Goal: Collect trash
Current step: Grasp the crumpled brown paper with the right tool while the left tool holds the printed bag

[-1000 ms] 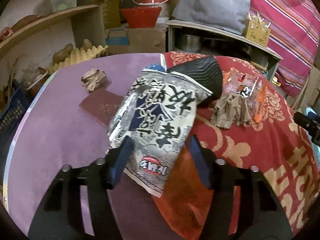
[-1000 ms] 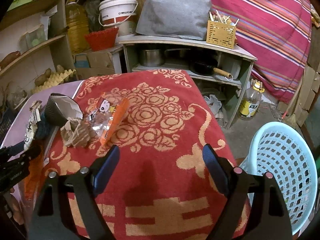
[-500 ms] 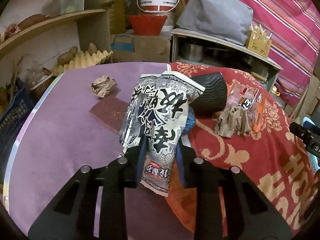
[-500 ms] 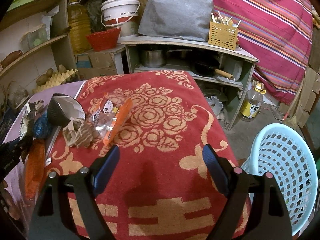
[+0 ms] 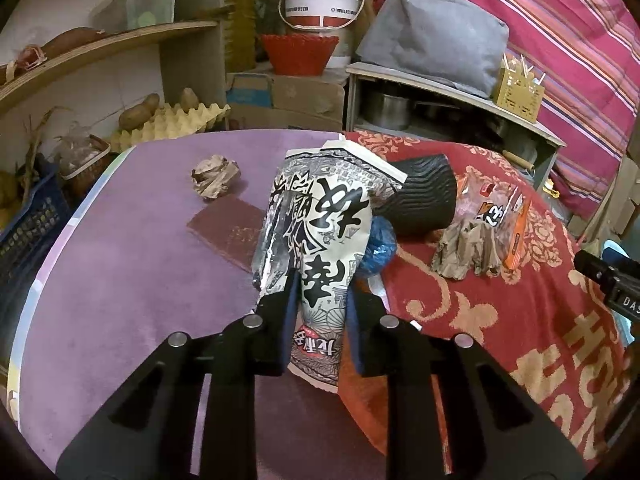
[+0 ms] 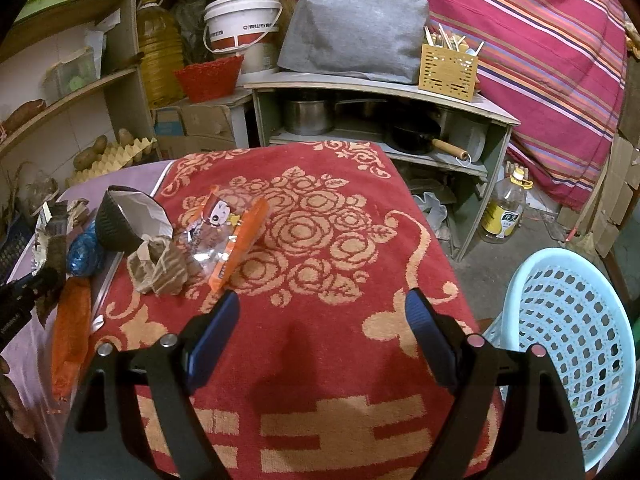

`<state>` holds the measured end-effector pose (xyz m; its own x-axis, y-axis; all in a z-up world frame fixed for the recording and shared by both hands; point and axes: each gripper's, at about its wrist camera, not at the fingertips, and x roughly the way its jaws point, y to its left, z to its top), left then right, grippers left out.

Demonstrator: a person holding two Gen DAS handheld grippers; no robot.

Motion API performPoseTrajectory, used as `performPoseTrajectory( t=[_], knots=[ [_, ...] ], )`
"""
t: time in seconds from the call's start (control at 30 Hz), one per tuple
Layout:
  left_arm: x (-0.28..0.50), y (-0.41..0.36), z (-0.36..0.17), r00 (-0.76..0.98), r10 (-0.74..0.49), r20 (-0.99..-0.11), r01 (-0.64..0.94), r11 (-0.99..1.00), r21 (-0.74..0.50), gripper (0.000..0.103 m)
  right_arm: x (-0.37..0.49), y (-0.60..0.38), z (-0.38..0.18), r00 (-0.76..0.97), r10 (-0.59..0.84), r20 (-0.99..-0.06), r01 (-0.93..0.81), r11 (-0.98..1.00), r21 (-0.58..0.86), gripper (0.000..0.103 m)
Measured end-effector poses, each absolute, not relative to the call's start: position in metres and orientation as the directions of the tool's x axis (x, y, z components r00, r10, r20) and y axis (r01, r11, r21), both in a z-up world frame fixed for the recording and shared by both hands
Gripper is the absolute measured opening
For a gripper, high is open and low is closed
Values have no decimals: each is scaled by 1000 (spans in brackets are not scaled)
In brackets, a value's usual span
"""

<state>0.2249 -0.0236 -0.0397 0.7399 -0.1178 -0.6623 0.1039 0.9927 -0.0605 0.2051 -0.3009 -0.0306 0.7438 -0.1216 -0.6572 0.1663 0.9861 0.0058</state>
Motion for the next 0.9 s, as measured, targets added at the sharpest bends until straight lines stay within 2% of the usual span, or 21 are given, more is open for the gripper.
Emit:
performPoseTrajectory(
  t=[0.37, 0.9],
  knots=[
    [218, -14, -33, 747, -135, -651, 112, 991, -77, 14, 205, -292, -27, 748, -120, -653, 157, 988, -2, 83],
    [194, 38, -29, 764, -99, -637, 70, 995, -71, 14, 202, -273, -30, 753, -102, -650, 106, 994, -34, 83]
  ],
)
